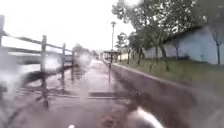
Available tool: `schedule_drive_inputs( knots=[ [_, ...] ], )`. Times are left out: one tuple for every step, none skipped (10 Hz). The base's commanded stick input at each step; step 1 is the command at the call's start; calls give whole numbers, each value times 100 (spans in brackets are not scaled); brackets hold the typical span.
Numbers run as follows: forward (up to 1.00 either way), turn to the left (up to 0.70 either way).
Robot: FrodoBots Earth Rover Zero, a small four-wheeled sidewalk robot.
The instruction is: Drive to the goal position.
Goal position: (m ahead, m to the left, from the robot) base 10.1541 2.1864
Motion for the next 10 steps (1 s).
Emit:
schedule_drive_inputs(
  knots=[
    [100,0],
    [9,0],
    [0,0],
    [0,0],
    [0,0],
    [0,0],
    [42,0],
    [100,0],
    [100,0],
    [100,0]
  ],
)
